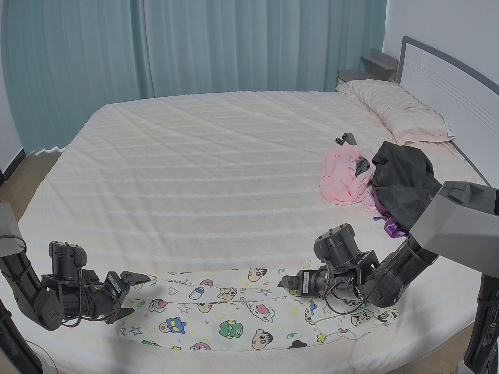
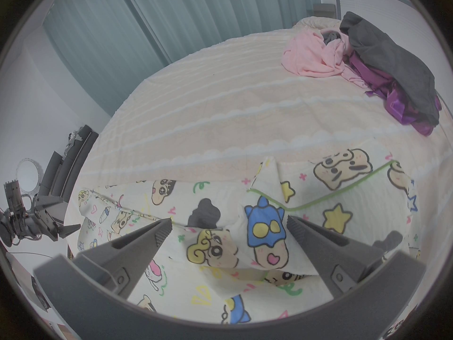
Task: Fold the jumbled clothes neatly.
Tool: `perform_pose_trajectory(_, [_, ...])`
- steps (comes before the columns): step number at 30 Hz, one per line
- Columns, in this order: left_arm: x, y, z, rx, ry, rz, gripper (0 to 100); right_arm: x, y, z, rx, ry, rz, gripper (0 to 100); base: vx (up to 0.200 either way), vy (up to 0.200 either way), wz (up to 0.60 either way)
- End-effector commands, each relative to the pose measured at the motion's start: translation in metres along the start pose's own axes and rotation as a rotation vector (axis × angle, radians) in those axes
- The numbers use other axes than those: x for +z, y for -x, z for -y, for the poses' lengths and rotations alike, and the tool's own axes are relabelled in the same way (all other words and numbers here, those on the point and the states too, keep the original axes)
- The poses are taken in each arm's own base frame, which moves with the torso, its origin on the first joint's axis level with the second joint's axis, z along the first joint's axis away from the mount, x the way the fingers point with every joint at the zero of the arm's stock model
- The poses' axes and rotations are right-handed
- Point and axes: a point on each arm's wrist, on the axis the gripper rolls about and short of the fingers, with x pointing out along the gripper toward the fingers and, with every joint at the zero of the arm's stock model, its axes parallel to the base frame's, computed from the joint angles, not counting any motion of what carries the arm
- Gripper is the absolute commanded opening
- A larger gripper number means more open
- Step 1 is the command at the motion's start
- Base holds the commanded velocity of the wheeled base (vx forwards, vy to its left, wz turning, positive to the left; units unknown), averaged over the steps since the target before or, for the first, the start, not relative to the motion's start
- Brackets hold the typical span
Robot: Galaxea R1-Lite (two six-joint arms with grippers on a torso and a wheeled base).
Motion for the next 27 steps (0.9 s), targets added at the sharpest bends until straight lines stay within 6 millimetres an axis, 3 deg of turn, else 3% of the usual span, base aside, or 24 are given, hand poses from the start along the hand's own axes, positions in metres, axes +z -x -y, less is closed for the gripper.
perform_pose_trajectory(1, [0.000, 0.000, 0.000, -0.001, 0.000, 0.001, 100, -0.007, -0.002, 0.003, -0.013, 0.004, -0.026, 100, 0.000, 0.000, 0.00])
perform_pose_trajectory(11, [0.001, 0.000, 0.001, -0.002, -0.001, 0.002, 100, -0.010, 0.003, 0.005, -0.016, 0.005, -0.032, 100, 0.000, 0.000, 0.00])
perform_pose_trajectory(21, [0.001, 0.000, 0.001, -0.002, -0.001, 0.002, 100, 0.008, 0.037, 0.003, 0.025, -0.033, 0.043, 100, 0.000, 0.000, 0.00])
perform_pose_trajectory(27, [0.001, 0.000, 0.001, -0.002, -0.001, 0.002, 100, 0.011, 0.066, 0.025, 0.000, -0.076, 0.072, 100, 0.000, 0.000, 0.00])
